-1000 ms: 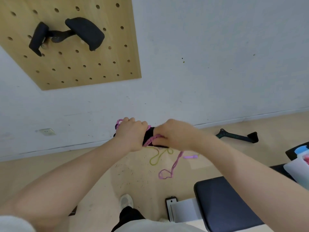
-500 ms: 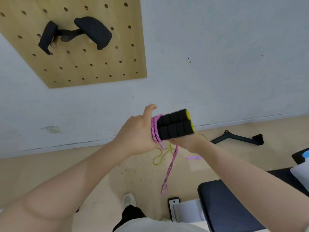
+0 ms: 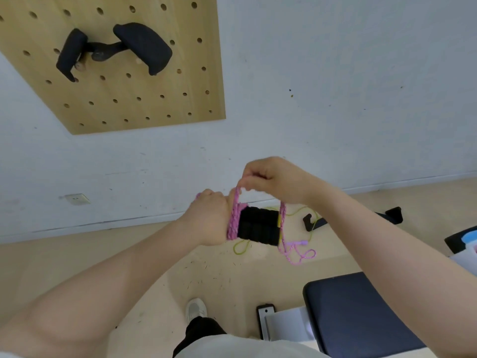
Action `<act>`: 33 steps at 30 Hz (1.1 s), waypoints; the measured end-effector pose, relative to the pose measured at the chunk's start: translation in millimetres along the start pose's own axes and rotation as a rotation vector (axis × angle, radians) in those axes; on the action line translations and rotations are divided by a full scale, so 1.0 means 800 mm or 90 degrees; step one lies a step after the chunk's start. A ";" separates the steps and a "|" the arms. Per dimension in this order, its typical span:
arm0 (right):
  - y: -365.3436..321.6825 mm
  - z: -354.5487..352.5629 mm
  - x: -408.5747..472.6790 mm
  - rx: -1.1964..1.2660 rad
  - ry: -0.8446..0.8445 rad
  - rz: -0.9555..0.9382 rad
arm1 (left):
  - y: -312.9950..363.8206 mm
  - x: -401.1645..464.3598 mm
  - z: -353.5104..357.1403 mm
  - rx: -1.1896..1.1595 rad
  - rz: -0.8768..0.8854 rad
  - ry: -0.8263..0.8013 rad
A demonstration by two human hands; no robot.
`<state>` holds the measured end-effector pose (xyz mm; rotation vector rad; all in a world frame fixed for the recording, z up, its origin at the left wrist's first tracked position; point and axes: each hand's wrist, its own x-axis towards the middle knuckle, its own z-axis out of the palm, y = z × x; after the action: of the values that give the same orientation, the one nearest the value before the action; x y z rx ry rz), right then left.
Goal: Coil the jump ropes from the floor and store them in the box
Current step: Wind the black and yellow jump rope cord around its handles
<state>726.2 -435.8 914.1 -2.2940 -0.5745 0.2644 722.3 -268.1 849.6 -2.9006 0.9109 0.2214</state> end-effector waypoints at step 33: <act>0.060 0.009 -0.014 0.181 -0.015 0.171 | 0.031 -0.002 -0.023 -0.202 0.050 0.027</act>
<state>729.7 -466.7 874.9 -2.0885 -0.2202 0.4723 708.5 -290.2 867.2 -3.1687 1.0897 0.3415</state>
